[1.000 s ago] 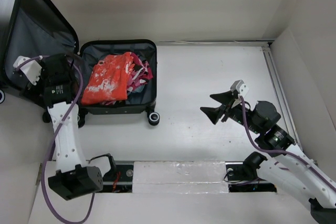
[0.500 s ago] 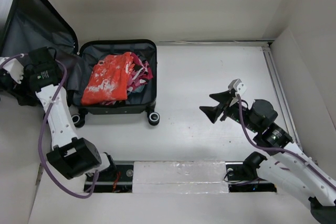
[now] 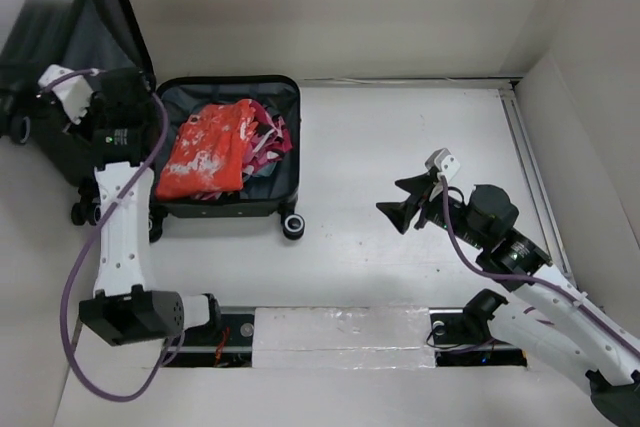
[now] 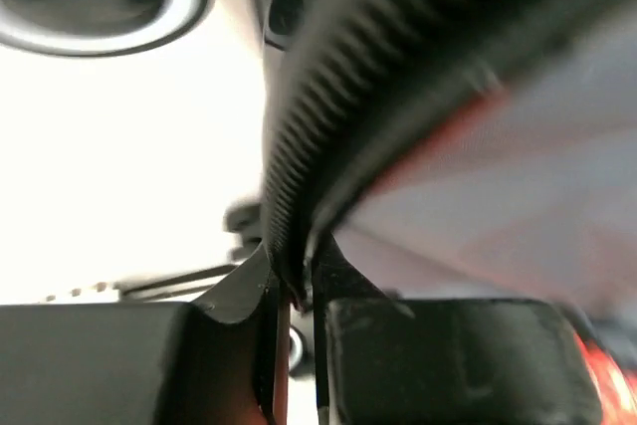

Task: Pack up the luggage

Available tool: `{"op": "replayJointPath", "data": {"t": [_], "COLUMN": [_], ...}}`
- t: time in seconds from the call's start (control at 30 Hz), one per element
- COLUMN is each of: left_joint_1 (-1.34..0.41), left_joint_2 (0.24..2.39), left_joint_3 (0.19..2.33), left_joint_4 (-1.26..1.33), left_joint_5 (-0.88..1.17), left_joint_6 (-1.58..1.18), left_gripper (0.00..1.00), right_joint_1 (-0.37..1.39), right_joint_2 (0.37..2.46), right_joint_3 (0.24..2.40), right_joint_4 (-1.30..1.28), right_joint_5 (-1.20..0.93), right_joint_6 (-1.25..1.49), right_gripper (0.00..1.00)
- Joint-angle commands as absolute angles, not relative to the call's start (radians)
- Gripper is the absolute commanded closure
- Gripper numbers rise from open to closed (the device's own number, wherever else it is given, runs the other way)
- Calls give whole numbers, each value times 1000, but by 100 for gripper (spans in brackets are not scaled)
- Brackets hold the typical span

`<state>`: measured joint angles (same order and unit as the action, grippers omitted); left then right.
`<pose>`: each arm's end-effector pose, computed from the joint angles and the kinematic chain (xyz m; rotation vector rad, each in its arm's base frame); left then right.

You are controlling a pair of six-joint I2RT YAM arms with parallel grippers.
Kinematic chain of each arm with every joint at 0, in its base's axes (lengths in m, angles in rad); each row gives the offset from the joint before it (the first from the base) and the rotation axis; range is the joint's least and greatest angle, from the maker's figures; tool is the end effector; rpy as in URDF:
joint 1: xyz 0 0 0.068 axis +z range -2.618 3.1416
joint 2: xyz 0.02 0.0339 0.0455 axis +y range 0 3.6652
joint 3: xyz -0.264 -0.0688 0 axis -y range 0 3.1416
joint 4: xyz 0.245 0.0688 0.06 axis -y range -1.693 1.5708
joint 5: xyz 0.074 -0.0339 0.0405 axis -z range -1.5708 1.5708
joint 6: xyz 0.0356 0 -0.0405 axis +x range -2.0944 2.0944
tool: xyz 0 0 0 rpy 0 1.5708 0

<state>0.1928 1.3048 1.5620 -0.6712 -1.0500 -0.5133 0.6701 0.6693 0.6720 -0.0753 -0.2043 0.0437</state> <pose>0.2456 0.0794 0.4517 -1.2098 1.3945 0.8075 0.1259 0.1090 0.3301 -0.6711 1.5515 0.7084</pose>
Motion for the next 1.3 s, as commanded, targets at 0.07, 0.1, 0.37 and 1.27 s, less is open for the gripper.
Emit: {"op": "replayJointPath", "data": {"t": [0.07,0.1,0.37,1.27], "left_joint_1": [-90,-171,-230,36], "left_joint_2": [1108,1047,919,1224], "left_joint_3": [1450,1424,1227,1367], "left_joint_4": [-467,-400,-238,-80], "left_joint_5": [-824,-758,136,-250], "left_joint_6": [-425,-382,-129,-536], "left_gripper": [100,100,100,28], "right_joint_1": [680,680,689,680], "right_joint_2": [664,675,759,1355], "right_joint_3": [680,680,712,1083], "right_joint_4": [-41,-41,-17,100], "right_joint_5": [-199,-190,-178,52], "right_joint_6": [32,32,51,109], "right_gripper": [27,27,27,94]}}
